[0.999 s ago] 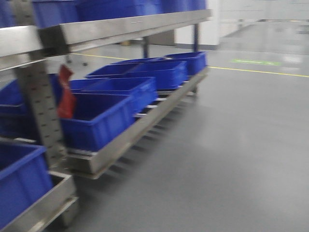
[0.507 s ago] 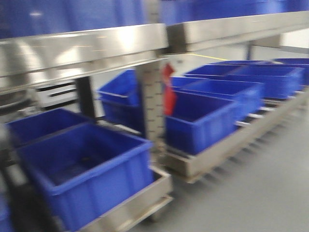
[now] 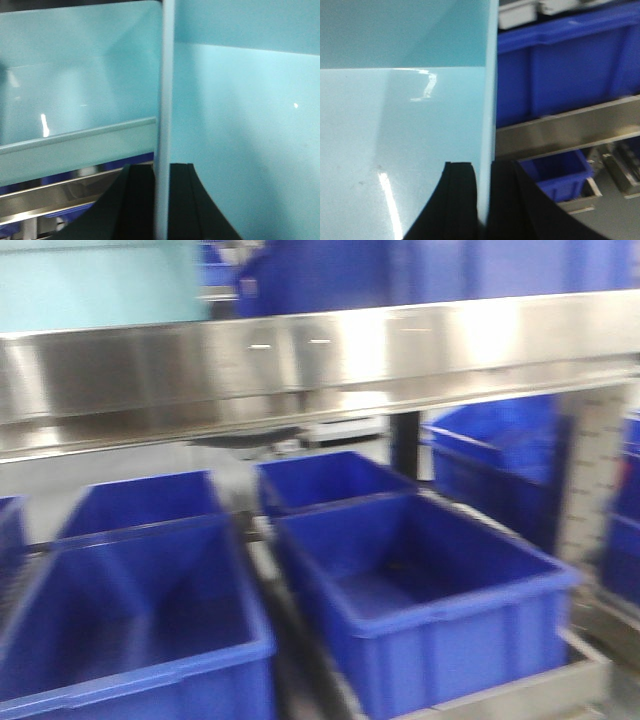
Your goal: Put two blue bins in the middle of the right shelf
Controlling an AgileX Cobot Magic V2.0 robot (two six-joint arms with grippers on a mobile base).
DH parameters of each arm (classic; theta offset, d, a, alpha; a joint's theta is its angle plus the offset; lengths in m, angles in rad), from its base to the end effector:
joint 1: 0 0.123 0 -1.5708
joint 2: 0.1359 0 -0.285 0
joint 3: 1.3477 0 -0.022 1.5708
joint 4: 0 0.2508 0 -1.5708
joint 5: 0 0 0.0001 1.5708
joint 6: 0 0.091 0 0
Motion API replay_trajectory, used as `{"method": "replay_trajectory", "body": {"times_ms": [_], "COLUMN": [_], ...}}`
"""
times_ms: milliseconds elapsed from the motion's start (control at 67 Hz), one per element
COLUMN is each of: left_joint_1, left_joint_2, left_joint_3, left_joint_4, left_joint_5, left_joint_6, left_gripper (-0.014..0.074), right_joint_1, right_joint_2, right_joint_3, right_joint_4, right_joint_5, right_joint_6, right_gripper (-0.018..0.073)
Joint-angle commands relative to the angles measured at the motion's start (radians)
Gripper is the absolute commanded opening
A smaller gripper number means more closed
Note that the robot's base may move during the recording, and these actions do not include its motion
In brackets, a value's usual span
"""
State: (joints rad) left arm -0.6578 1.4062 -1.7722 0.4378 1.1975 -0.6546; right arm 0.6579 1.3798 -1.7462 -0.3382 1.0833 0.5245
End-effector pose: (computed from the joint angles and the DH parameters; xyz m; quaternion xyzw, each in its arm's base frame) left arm 0.2365 -0.1373 0.4829 -0.0072 0.8940 -0.0672 0.4430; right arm 0.2312 0.1449 0.4877 -0.0614 0.8765 0.1094 0.4648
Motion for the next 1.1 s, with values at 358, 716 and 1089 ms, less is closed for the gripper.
{"method": "replay_trajectory", "body": {"times_ms": [358,716,1089], "left_joint_1": [-0.003,-0.003,-0.003], "left_joint_2": [-0.012,-0.012,-0.012], "left_joint_3": [-0.011,-0.011,-0.011], "left_joint_4": [0.002,0.002,0.002], "left_joint_5": [-0.044,-0.044,-0.044], "left_joint_6": [-0.003,-0.003,-0.003], "left_gripper": [-0.0111,-0.0111,-0.0111], "right_joint_1": [0.004,0.004,0.004], "right_joint_2": [-0.014,-0.014,-0.014], "right_joint_3": [-0.01,-0.01,-0.01], "right_joint_4": [0.012,0.012,0.012], "right_joint_5": [-0.044,-0.044,-0.044], "right_joint_6": [-0.003,-0.003,-0.003], "right_gripper": [-0.0167,-0.0167,-0.0167]}}
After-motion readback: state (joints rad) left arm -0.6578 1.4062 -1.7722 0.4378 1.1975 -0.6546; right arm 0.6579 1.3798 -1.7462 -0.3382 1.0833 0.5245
